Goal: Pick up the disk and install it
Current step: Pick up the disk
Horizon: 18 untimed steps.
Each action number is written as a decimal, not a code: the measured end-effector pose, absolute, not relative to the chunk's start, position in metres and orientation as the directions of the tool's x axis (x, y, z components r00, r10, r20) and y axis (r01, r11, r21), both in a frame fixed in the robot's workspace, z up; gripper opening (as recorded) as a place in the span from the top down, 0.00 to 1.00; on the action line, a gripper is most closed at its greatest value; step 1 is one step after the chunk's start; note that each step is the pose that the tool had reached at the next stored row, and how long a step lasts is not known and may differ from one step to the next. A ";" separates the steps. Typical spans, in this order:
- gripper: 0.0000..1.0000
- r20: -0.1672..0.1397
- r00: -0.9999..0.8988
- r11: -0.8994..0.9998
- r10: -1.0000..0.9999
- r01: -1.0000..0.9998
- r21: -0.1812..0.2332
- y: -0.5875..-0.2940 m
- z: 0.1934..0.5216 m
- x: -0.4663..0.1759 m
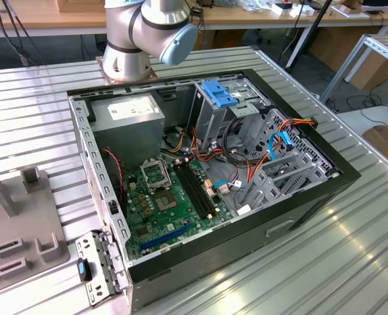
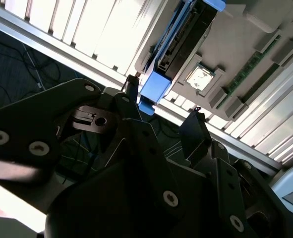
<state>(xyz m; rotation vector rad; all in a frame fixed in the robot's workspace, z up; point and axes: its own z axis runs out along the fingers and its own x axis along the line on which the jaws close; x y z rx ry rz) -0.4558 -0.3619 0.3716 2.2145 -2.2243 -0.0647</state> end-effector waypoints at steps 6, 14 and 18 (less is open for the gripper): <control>0.40 -0.026 -0.005 0.004 -1.000 -1.000 0.031 -0.362 0.367 -0.456; 0.40 -0.020 -0.005 0.004 -1.000 -1.000 0.030 -0.362 0.357 -0.456; 0.40 -0.019 -0.004 0.004 -1.000 -1.000 0.030 -0.362 0.354 -0.456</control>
